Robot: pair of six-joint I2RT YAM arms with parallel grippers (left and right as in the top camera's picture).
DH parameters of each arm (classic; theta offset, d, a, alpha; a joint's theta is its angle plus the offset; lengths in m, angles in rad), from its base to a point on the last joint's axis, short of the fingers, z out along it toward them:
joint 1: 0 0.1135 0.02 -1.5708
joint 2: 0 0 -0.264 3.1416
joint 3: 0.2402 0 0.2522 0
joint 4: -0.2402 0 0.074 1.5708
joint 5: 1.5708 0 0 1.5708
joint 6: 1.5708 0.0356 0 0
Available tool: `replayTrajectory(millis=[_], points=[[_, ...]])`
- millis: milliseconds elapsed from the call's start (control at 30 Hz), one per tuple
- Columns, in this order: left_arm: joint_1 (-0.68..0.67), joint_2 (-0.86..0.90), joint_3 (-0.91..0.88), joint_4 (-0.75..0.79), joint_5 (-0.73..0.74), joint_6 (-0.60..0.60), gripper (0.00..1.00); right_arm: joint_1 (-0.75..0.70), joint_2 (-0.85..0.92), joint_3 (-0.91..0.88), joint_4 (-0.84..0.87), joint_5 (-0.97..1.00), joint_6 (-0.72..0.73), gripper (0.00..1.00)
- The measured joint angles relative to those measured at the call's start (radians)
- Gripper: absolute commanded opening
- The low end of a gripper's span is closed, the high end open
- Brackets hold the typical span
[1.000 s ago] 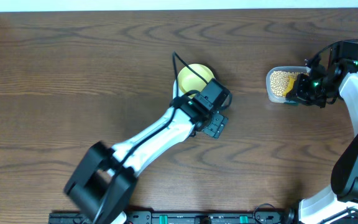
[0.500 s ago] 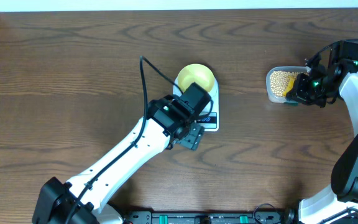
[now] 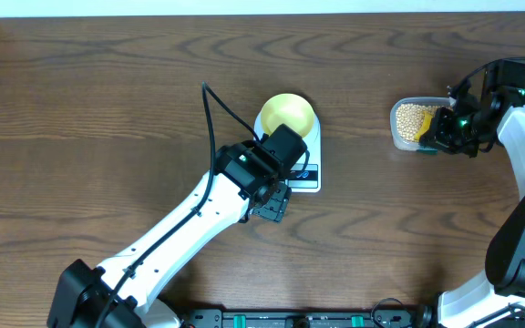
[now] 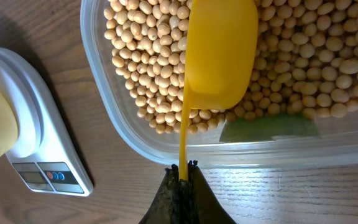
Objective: Scoop item into bowl and weigh 50g on scale
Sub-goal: 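Lift the left gripper back from the scale's button panel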
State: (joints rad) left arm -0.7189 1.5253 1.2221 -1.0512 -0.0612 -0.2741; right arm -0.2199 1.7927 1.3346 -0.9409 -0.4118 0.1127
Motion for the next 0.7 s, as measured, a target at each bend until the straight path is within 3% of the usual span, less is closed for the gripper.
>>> replayTrajectory(millis=[467, 700], points=[[0.000, -0.252, 0.033, -0.003, -0.006, -0.011, 0.78, 0.000, 0.000, 0.000, 0.002, 0.000, 0.000, 0.01], [0.000, -0.254, 0.036, -0.019, -0.006, -0.010, 0.78, 0.000, 0.000, 0.000, 0.007, 0.000, 0.000, 0.01]])
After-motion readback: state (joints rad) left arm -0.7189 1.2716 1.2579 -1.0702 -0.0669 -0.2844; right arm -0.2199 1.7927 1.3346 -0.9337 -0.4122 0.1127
